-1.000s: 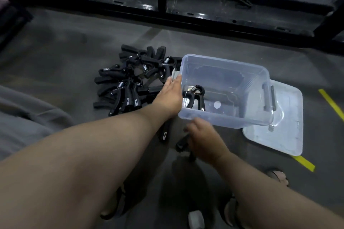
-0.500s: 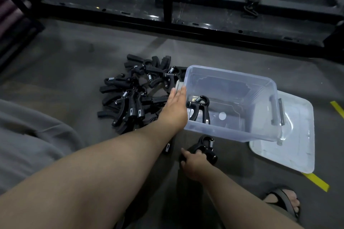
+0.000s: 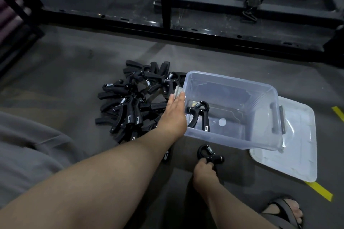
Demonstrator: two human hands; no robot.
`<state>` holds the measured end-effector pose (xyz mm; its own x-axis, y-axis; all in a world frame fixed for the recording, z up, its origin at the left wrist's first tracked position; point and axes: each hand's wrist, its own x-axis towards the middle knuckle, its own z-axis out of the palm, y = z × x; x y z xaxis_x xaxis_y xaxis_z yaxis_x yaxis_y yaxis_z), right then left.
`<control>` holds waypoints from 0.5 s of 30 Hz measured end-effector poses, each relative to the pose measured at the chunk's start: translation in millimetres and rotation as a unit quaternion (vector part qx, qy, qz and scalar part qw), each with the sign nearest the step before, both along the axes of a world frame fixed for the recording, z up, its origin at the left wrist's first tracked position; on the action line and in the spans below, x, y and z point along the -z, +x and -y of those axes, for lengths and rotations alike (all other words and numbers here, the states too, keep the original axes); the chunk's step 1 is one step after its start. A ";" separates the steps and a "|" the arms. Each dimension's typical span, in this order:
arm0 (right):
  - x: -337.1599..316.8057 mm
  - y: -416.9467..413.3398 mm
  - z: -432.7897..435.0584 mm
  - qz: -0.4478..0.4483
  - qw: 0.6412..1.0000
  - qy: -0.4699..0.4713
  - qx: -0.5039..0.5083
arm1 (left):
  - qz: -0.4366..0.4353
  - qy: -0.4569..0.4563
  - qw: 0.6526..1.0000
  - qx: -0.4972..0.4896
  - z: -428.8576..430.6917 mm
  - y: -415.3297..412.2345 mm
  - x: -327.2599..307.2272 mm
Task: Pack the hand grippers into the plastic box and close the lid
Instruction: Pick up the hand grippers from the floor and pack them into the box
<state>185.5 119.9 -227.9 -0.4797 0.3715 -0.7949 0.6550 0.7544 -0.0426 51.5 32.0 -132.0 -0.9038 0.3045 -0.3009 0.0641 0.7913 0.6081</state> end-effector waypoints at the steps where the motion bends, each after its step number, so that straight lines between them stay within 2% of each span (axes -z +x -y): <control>1: -2.4 0.6 0.2 0.003 1.000 -0.007 0.001 | 0.001 0.002 1.000 0.000 0.0 0.2 -0.5; 6: -13.2 0.7 2.0 0.004 0.997 -0.001 -0.079 | 0.010 0.009 1.000 -0.005 0.5 0.9 -1.8; 11: -87.3 -42.6 -13.3 0.042 0.965 -0.140 -0.216 | 0.006 0.010 1.000 -0.005 1.1 0.9 -1.2; 13: -126.2 -65.5 -29.5 0.074 0.956 -0.184 -0.214 | 0.005 0.011 1.000 -0.005 0.5 2.1 -4.1; 15: -165.4 -85.2 -49.7 0.110 0.950 -0.248 -0.152 | 0.014 0.010 1.000 -0.007 0.5 1.8 -4.6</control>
<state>100.4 169.6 -62.5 -0.3062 -0.2048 -0.9297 0.4441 0.8331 -0.3298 53.4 31.6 -127.4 -0.8997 0.2976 -0.3192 0.0360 0.7796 0.6253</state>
